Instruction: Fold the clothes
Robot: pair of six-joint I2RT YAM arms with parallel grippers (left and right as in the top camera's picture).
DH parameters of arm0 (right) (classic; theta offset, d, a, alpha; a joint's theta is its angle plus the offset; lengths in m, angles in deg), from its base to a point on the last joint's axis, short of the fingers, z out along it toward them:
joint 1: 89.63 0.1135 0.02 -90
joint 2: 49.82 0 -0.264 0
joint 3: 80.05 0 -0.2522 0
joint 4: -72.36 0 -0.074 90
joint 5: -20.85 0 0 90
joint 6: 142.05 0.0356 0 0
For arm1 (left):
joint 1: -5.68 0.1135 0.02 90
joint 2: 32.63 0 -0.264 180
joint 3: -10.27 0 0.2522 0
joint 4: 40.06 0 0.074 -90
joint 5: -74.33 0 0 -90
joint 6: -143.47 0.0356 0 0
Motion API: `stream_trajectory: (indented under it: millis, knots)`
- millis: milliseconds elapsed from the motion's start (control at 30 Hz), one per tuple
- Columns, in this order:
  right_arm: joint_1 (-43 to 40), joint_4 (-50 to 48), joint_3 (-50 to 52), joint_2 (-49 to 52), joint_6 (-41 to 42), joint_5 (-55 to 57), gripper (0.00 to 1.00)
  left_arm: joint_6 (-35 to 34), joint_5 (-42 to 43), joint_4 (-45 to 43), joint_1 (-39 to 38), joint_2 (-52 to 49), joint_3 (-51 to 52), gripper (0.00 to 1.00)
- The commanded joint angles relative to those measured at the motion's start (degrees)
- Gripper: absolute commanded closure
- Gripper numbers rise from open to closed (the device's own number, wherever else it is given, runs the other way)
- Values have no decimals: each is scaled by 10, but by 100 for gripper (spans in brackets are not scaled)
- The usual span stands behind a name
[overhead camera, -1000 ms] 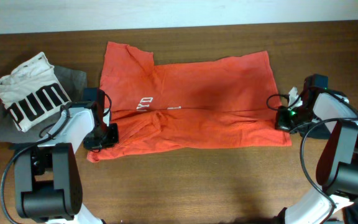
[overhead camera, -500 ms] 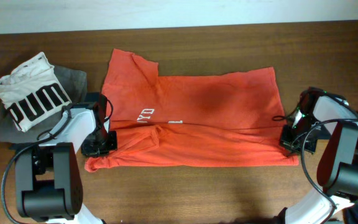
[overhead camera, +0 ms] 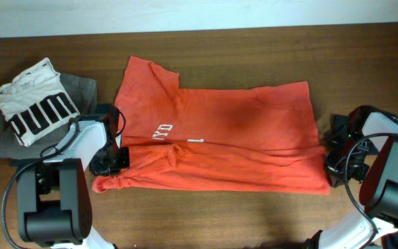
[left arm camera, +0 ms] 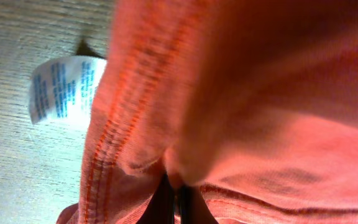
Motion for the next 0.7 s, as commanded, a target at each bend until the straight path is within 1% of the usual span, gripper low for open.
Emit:
stream_trajectory:
  millis: [0, 167, 200, 233, 267, 300, 333, 400, 433, 533, 667]
  knots:
    - [-6, 7, 4, -63, 10, 24, 96, -1, -32, -1, 6, 17, 30, 99]
    - [-5, 7, 4, -173, -13, -9, 95, 12, 10, -20, 6, 127, 30, 99]
    - [-5, 4, 4, -195, -13, -16, 95, 12, 23, -25, 5, 148, 30, 94]
    - [-5, 0, 4, -225, -23, -25, 93, 12, 37, -30, 5, 173, 30, 80]
    - [-5, -3, 4, -249, -29, -33, 89, 12, 51, -38, 5, 196, 30, 48]
    - [-5, -8, 4, -273, -29, -41, 82, 12, 64, -46, 5, 214, 30, 13]
    - [-5, -12, 4, -292, -30, -44, 74, 12, 75, -54, 5, 231, 30, 1]
    - [-5, -21, 4, -328, -35, -45, 62, 12, 88, -75, 5, 262, 29, 1]
    - [-5, -25, 4, -342, -51, -52, 59, 12, 88, -83, 5, 272, 28, 1]
    - [-5, -25, 4, -368, -60, -66, 58, 12, 92, -119, 5, 295, 19, 1]
    - [-5, -26, 4, -368, -73, -91, 57, 16, 125, -174, 5, 282, -2, 1]
